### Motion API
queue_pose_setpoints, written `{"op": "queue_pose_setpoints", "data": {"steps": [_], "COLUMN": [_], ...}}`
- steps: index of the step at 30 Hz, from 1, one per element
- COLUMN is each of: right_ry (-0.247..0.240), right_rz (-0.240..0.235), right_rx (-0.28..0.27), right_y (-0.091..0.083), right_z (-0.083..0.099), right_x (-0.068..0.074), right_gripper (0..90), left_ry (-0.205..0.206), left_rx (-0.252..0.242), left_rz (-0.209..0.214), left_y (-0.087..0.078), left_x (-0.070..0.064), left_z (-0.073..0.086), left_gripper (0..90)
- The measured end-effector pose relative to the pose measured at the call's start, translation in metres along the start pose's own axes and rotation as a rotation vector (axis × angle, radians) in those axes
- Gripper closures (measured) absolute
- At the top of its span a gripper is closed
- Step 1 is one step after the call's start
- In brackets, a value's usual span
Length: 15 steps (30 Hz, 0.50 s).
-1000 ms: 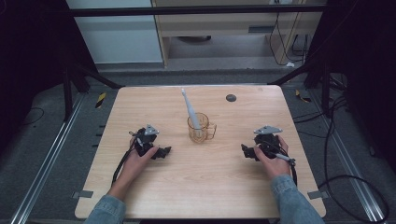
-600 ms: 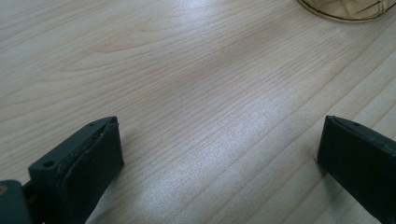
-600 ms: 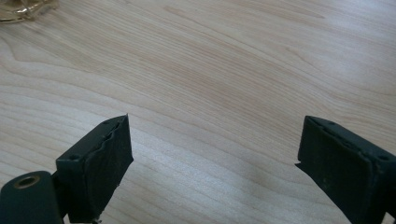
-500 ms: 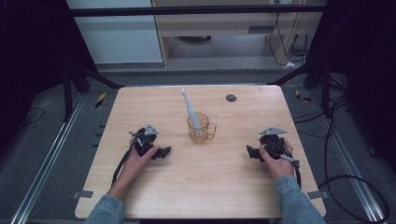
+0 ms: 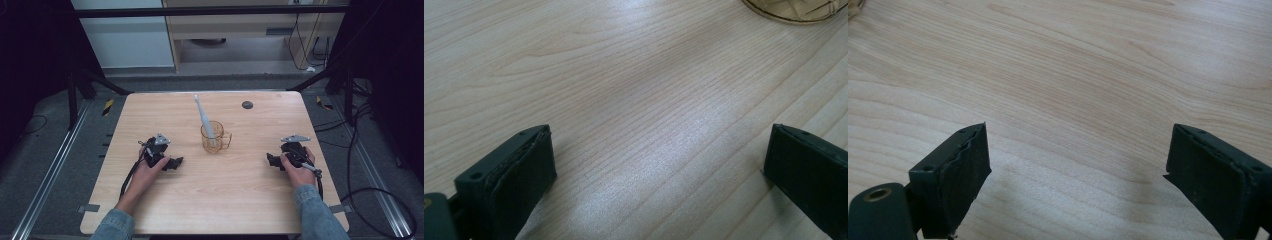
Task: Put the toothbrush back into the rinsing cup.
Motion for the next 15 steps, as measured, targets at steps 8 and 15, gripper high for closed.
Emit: {"op": "queue_pose_setpoints", "data": {"steps": [8,15], "right_ry": [0.038,0.089], "right_rz": [0.02,0.019], "right_rx": [-0.012,-0.017], "right_y": [0.007,0.013], "right_z": [0.001,0.003], "right_x": [-0.011,-0.015], "right_gripper": [10.4,10.4], "left_ry": [0.0,-0.001], "left_rx": [0.0,-0.002], "left_rz": [0.0,0.001], "left_y": [0.0,0.0], "left_x": [0.0,0.0], "left_z": [0.0,0.0], "left_gripper": [0.0,0.0]}}
Point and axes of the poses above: each handheld gripper's, and its own axes: y roughly forward along the jaws, z roughly out of its underside, x roughly to its left, the point moved 6 cm from there along y, roughly forward along the jaws, and after that the axes turned 3 degrees about -z, right-handed, at the moved point
